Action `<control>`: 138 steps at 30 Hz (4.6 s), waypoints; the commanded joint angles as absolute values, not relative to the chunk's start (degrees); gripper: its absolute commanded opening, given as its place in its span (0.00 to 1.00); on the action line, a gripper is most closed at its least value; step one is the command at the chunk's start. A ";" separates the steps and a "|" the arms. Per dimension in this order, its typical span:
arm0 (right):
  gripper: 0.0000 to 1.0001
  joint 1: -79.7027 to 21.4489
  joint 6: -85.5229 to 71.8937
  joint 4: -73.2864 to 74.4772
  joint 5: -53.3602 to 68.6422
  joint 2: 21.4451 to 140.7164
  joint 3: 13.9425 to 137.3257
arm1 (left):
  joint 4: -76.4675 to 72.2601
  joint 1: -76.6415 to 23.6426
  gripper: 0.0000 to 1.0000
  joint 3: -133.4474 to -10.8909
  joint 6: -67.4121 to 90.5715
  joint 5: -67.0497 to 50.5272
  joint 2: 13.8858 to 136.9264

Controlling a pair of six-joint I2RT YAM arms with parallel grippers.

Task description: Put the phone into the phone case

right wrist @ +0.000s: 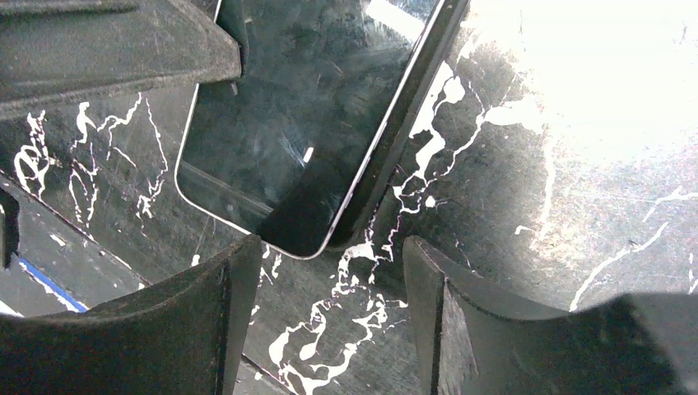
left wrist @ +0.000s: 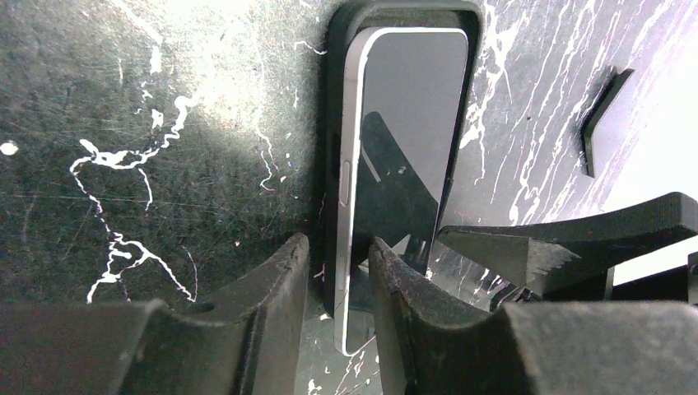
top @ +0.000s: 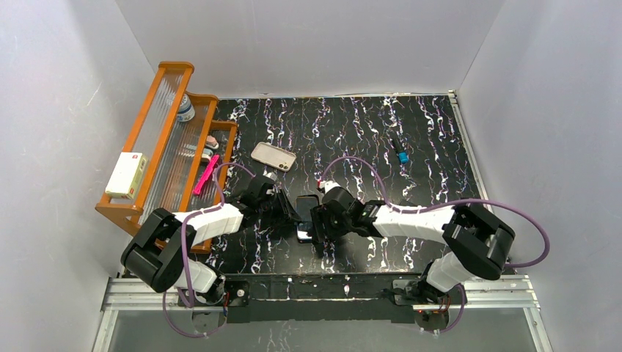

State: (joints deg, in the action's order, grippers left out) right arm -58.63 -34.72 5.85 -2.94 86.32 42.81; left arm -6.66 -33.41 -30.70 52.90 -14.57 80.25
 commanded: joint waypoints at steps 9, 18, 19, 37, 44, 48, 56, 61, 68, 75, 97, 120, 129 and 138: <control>0.74 -63.47 -31.30 8.82 -9.95 87.22 42.10 | -5.68 -33.66 0.35 -30.36 52.92 -14.91 79.08; 0.65 -67.38 -31.28 14.61 -20.28 91.41 45.90 | -5.80 -33.66 0.36 -30.61 52.84 -15.32 78.90; 0.63 -67.40 -31.29 14.57 -20.74 91.63 46.10 | -5.80 -33.66 0.37 -30.59 52.85 -15.33 78.85; 0.46 -67.48 -34.00 13.27 -20.37 90.23 45.35 | -5.36 -33.66 0.36 -30.85 51.74 -15.14 80.30; 0.60 -65.99 -35.16 12.86 -15.21 82.73 44.97 | -4.98 -33.66 0.34 -31.91 50.84 -14.38 80.13; 0.59 -59.88 -36.16 8.96 -7.07 80.00 43.15 | -4.57 -33.66 0.33 -32.72 49.87 -13.87 81.19; 0.60 -47.30 -40.67 -2.74 8.26 80.93 39.00 | -5.99 -33.66 0.29 -32.72 48.94 -14.25 82.11; 0.58 -42.78 -43.70 -9.88 15.32 84.61 36.70 | -8.09 -33.66 0.27 -32.28 47.91 -14.18 81.98; 0.55 -41.57 -45.64 -15.38 20.02 90.69 37.47 | -9.73 -33.66 0.21 -32.36 46.61 -14.99 83.78; 0.58 -41.57 -48.70 -19.01 22.50 94.25 38.15 | -10.38 -33.84 0.19 -30.70 46.69 -15.55 83.26; 0.53 -41.41 -58.67 -41.99 32.98 94.68 33.31 | -21.86 -33.92 0.21 -24.92 53.08 -21.23 79.28; 0.02 -39.59 -57.75 -42.44 29.85 89.95 28.79 | -13.50 -33.79 0.60 -26.38 52.53 -17.61 66.83; 0.01 -37.59 -53.19 -39.92 36.82 74.16 27.05 | -3.30 -33.49 0.92 -36.09 48.97 -21.39 58.34; 0.03 -36.86 -58.07 -42.33 40.33 62.17 26.56 | -13.11 -33.49 0.98 -36.92 53.51 -27.96 51.97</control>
State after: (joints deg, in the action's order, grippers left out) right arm -37.32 -55.22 -35.88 36.64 66.02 26.33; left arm -7.57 -33.61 -35.77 51.11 -23.66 55.13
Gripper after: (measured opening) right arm 0.186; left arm 0.978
